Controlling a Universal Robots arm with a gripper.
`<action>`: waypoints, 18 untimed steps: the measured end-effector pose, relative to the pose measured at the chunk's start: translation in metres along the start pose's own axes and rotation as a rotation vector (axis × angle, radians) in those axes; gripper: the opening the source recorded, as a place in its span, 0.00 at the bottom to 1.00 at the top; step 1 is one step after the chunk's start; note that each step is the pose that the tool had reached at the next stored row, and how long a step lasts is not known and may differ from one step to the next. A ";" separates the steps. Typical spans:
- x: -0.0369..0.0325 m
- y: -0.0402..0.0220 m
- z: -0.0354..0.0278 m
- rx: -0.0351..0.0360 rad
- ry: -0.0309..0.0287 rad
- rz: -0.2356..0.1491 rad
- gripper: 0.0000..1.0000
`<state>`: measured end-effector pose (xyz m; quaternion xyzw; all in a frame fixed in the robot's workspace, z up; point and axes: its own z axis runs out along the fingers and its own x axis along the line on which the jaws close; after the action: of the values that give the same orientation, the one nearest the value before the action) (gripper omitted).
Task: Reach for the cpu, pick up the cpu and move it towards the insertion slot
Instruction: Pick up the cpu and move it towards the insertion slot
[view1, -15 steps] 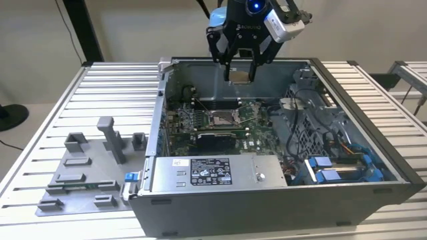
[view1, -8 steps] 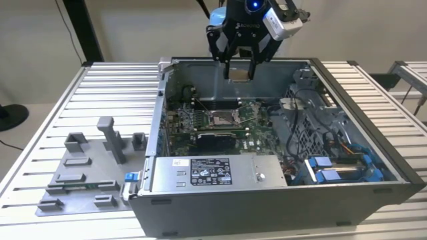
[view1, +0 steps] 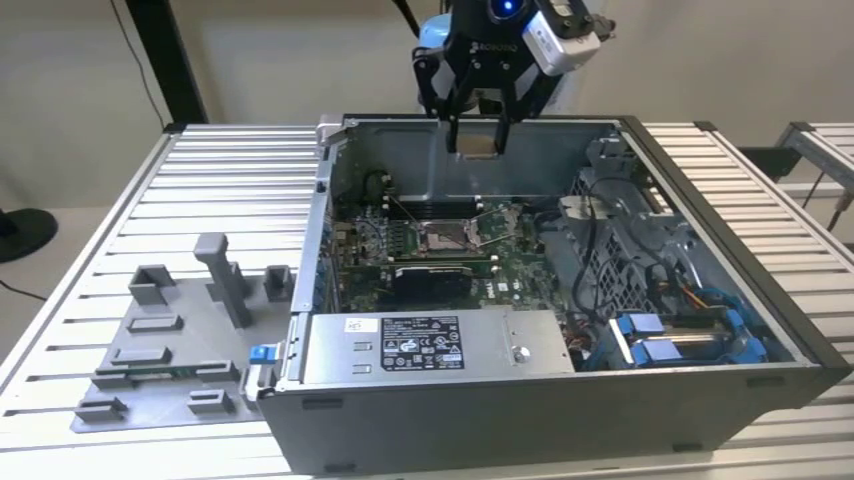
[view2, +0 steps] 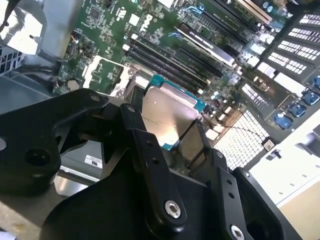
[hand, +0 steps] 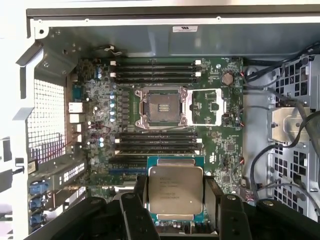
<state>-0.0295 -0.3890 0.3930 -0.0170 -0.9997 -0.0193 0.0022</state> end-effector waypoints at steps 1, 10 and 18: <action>0.0000 0.0012 0.0001 0.0000 0.0000 0.000 0.00; -0.0002 0.0116 0.0011 0.0000 0.0000 0.000 0.00; -0.0005 0.0253 0.0024 0.0000 0.0000 0.000 0.00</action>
<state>-0.0281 -0.3637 0.3915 -0.0170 -0.9997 -0.0193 0.0022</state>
